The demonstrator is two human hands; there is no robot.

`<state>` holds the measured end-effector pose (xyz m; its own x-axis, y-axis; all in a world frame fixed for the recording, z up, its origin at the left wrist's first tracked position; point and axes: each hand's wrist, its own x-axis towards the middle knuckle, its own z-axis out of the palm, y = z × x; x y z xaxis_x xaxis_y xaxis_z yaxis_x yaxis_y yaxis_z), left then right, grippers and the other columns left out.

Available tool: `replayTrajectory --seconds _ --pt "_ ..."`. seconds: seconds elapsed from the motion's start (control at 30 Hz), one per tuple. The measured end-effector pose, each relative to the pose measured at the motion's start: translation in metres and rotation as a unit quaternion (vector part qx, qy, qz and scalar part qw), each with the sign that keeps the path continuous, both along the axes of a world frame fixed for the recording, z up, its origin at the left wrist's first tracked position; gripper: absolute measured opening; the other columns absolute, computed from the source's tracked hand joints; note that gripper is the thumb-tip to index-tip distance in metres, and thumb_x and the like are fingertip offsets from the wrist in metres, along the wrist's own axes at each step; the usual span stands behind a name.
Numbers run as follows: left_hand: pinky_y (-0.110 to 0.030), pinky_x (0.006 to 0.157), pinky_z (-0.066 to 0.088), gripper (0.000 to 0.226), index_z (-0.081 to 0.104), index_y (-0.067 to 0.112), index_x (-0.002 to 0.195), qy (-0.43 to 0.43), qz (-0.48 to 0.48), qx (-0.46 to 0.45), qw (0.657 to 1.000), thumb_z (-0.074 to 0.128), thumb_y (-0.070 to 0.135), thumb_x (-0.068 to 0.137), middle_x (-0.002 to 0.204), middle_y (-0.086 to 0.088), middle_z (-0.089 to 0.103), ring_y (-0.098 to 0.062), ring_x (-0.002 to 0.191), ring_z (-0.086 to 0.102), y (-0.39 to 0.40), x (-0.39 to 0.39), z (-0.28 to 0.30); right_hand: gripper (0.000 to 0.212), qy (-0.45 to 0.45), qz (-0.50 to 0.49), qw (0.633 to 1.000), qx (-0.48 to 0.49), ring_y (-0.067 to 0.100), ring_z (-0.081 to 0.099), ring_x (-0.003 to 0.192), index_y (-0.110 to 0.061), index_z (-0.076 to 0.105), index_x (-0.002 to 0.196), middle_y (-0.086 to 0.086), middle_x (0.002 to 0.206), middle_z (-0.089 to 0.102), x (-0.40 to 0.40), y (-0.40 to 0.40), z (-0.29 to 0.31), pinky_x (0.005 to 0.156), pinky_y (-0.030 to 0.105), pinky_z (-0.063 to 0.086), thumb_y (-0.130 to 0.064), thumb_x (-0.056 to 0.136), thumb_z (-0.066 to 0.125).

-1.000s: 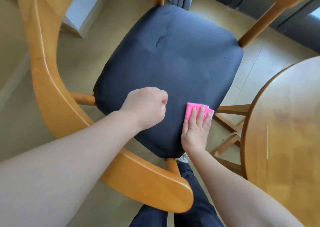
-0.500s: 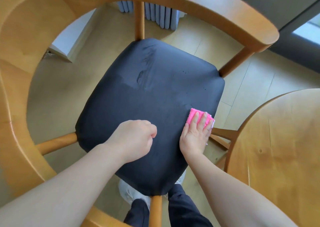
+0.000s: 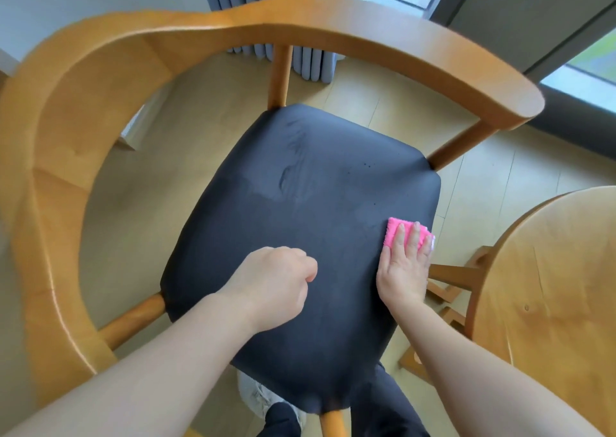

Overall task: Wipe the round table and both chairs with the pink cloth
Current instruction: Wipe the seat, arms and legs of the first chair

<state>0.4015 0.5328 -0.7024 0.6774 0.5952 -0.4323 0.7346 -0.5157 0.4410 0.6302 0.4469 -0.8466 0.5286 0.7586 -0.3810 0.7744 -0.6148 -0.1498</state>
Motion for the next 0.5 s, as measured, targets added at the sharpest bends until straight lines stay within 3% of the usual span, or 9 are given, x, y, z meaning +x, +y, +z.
replayTrajectory --seconds 0.2,0.37,0.5 --pt "-0.024 0.076 0.037 0.029 0.059 0.026 0.106 0.005 0.031 -0.008 0.999 0.040 0.013 0.089 0.099 0.011 0.058 -0.015 0.087 0.049 0.017 0.016 -0.026 0.055 0.037 -0.039 0.998 0.021 0.022 -0.017 0.147 -0.026 -0.004 0.154 -0.002 0.161 -0.012 0.048 0.058 -0.005 0.115 0.038 -0.009 -0.039 0.103 0.013" --pt "-0.024 0.074 0.034 0.029 0.059 0.027 0.104 0.012 0.047 -0.005 0.999 0.040 0.013 0.089 0.098 0.014 0.057 -0.014 0.089 0.050 0.039 0.028 -0.035 0.052 0.041 0.002 0.997 0.066 0.019 -0.009 0.148 -0.023 0.002 0.154 0.001 0.162 0.003 0.086 0.101 -0.007 0.118 0.034 -0.012 -0.029 0.103 0.010" --pt "-0.025 0.074 0.037 0.028 0.060 0.027 0.102 0.015 0.054 0.004 0.998 0.041 0.012 0.088 0.094 0.015 0.055 -0.013 0.089 0.050 0.046 0.025 -0.035 0.052 0.044 0.001 0.997 0.060 0.018 -0.010 0.148 -0.028 0.000 0.154 -0.001 0.162 0.001 0.087 0.098 -0.011 0.118 0.034 -0.011 -0.033 0.103 0.008"
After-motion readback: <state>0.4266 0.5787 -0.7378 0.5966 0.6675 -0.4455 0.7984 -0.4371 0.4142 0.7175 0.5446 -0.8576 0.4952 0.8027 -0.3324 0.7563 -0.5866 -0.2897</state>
